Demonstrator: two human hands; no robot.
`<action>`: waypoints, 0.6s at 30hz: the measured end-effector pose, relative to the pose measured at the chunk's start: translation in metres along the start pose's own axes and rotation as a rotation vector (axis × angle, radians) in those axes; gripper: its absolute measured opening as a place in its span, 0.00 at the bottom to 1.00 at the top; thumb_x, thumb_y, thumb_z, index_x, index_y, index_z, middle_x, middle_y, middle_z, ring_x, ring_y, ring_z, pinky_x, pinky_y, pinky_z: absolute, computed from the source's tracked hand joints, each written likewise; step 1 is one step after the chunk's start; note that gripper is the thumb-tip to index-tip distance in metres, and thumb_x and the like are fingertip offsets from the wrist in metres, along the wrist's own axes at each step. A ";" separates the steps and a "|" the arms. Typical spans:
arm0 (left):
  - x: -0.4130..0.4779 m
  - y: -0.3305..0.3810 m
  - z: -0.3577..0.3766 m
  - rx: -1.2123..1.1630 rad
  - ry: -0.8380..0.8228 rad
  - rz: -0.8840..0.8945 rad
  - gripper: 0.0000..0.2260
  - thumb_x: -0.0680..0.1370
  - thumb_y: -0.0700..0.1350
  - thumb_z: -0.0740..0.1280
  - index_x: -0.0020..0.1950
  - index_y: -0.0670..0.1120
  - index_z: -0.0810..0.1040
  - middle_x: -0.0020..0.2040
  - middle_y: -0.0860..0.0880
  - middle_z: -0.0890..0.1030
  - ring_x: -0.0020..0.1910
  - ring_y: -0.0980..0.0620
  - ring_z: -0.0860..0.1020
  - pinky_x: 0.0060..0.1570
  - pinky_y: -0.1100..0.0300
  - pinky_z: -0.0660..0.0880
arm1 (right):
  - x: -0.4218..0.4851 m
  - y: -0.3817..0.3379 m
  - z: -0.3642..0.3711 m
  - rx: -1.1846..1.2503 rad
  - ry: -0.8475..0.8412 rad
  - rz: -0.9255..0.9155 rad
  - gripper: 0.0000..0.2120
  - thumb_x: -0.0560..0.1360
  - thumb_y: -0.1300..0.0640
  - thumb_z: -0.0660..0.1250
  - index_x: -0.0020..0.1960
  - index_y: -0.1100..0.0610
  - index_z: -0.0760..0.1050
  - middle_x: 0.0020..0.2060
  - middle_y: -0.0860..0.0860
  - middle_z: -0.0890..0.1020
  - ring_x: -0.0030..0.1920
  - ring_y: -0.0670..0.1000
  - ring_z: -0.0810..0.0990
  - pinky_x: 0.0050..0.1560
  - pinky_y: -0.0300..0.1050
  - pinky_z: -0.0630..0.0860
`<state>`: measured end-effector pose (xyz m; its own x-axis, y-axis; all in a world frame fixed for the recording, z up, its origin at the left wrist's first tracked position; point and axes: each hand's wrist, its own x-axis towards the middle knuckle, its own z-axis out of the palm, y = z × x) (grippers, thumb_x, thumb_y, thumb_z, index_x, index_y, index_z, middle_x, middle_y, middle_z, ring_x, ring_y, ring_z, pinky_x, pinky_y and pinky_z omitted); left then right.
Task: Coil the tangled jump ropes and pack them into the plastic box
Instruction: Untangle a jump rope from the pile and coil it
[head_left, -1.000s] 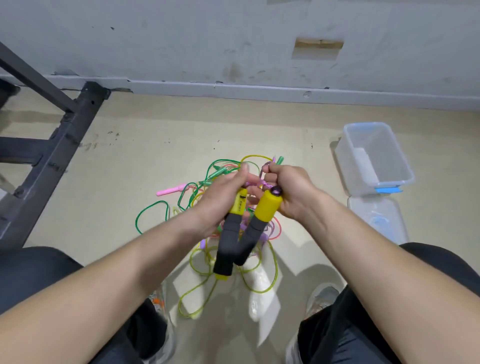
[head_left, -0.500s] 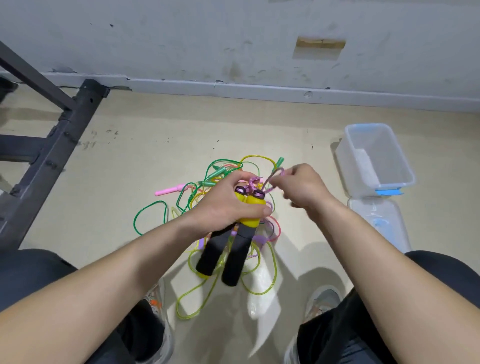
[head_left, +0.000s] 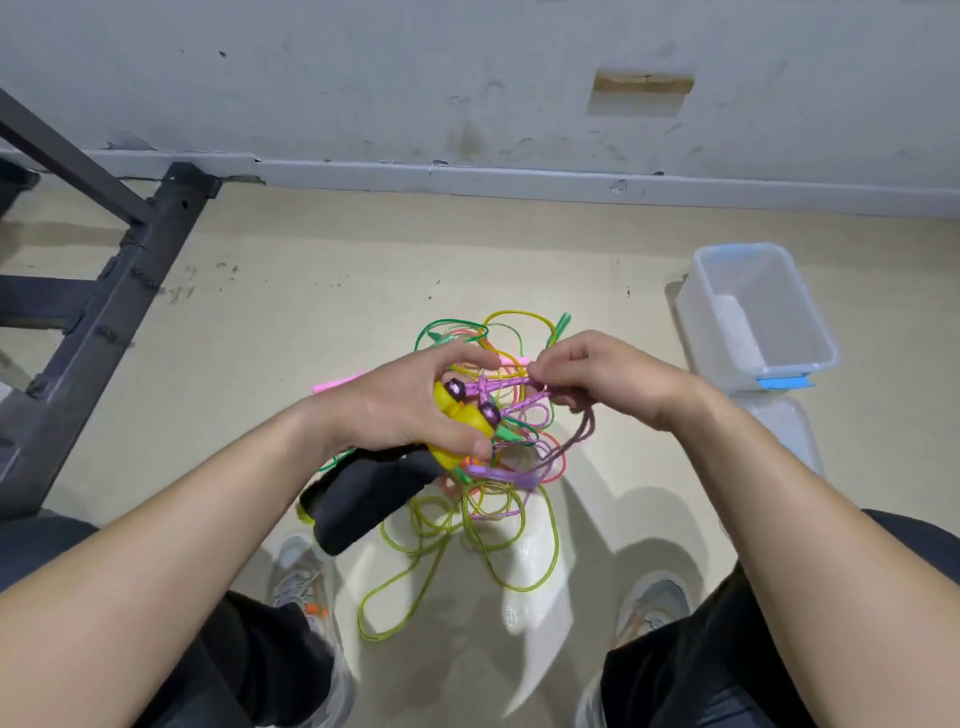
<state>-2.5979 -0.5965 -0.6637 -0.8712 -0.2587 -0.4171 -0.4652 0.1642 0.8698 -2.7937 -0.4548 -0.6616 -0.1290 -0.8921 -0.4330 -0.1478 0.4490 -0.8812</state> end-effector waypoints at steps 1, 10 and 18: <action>-0.001 -0.001 0.000 0.104 -0.002 -0.017 0.40 0.57 0.55 0.82 0.67 0.59 0.73 0.57 0.53 0.83 0.56 0.51 0.83 0.62 0.48 0.78 | -0.002 -0.001 -0.004 -0.064 0.015 -0.025 0.11 0.80 0.57 0.67 0.40 0.60 0.79 0.26 0.49 0.75 0.29 0.47 0.66 0.31 0.42 0.61; -0.004 -0.009 -0.015 0.493 -0.024 -0.029 0.38 0.62 0.55 0.83 0.68 0.62 0.70 0.58 0.57 0.79 0.54 0.56 0.78 0.57 0.58 0.75 | -0.005 0.009 -0.018 -0.173 -0.008 0.030 0.04 0.77 0.60 0.72 0.43 0.55 0.82 0.29 0.47 0.79 0.35 0.49 0.72 0.37 0.44 0.65; -0.002 -0.021 -0.011 0.636 -0.096 0.036 0.31 0.66 0.52 0.81 0.65 0.59 0.73 0.49 0.63 0.77 0.43 0.70 0.74 0.45 0.68 0.69 | -0.006 0.003 -0.017 -0.132 -0.021 0.152 0.14 0.81 0.57 0.64 0.38 0.60 0.74 0.24 0.48 0.69 0.25 0.46 0.63 0.31 0.42 0.58</action>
<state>-2.5845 -0.6101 -0.6776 -0.8847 -0.1612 -0.4374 -0.4113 0.7115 0.5698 -2.8095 -0.4469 -0.6584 -0.1394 -0.8137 -0.5644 -0.2556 0.5802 -0.7733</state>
